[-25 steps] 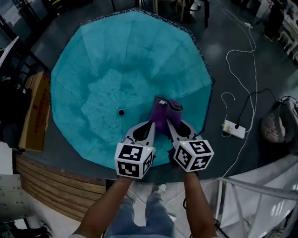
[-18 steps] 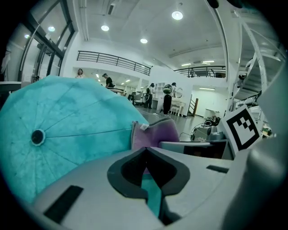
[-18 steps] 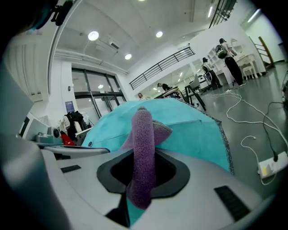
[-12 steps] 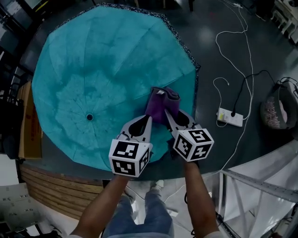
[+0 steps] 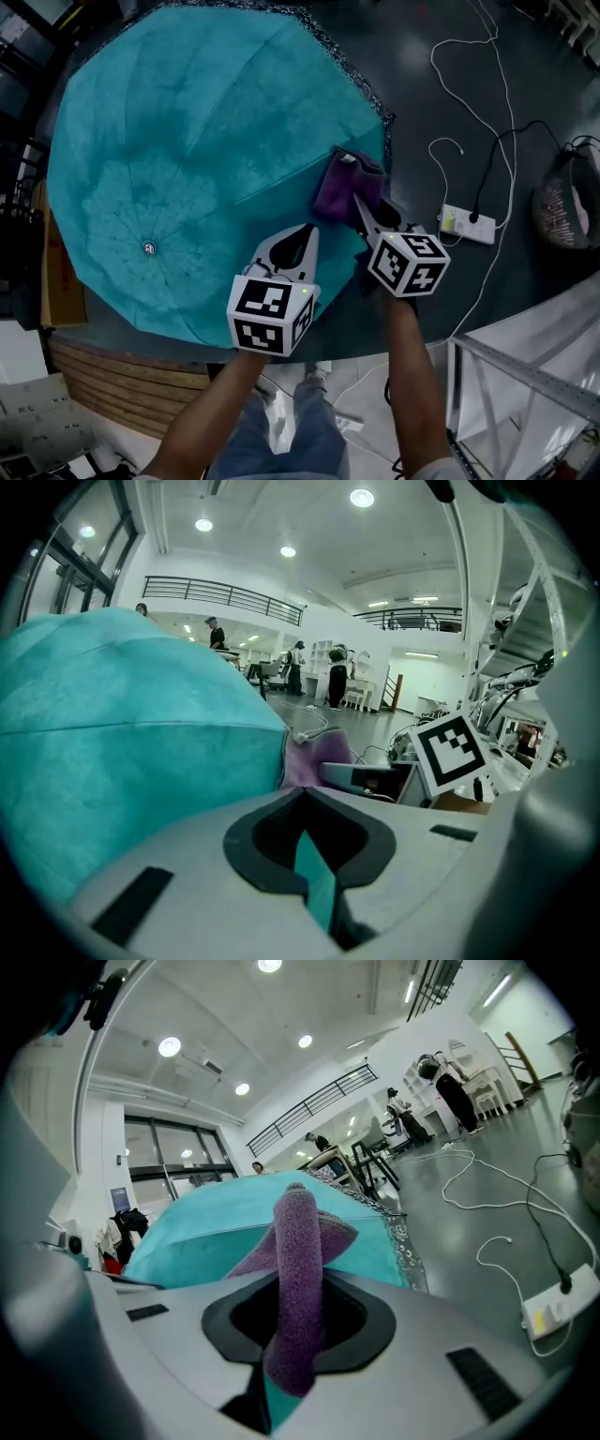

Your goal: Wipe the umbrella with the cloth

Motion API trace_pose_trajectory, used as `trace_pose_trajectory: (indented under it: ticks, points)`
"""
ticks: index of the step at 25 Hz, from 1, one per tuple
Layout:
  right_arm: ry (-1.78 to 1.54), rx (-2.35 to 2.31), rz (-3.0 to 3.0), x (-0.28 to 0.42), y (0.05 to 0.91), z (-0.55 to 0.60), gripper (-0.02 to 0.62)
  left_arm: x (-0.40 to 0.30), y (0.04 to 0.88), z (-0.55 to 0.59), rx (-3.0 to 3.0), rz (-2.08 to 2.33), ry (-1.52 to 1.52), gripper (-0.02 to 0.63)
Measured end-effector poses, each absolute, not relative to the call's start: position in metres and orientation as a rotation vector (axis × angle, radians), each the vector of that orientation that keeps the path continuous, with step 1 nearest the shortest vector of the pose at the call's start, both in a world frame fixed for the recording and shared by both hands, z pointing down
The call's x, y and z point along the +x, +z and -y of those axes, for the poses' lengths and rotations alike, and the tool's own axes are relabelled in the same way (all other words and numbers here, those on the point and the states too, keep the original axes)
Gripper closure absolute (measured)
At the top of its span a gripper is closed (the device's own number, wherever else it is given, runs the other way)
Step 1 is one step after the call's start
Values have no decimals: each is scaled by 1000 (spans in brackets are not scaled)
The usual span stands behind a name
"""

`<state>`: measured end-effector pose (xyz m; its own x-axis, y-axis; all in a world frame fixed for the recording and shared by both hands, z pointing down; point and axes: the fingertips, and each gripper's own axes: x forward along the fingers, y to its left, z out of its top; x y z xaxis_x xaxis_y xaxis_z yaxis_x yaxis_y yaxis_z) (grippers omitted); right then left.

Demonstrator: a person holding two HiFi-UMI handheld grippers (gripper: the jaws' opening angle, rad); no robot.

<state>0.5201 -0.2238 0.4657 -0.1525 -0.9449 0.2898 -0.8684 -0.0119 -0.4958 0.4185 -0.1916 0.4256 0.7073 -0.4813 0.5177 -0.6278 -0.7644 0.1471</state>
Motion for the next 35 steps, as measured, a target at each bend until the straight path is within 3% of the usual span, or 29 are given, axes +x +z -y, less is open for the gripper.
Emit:
trace_pose_trajectory:
  ticks: [15, 21, 28, 35]
  points:
    - [-1060, -2236, -1864, 630, 552, 218, 518, 445, 440, 177, 2624, 788, 694, 600]
    - [-1033, -2344, -1854, 637, 538, 203, 518, 434, 441, 167, 2610, 786, 702, 600]
    - [-905, -2297, -1961, 594, 477, 175, 518, 400, 432, 158, 2571, 832, 687, 600]
    - [-794, -2130, -2149, 478, 412, 149, 518, 332, 420, 152, 2516, 916, 664, 600]
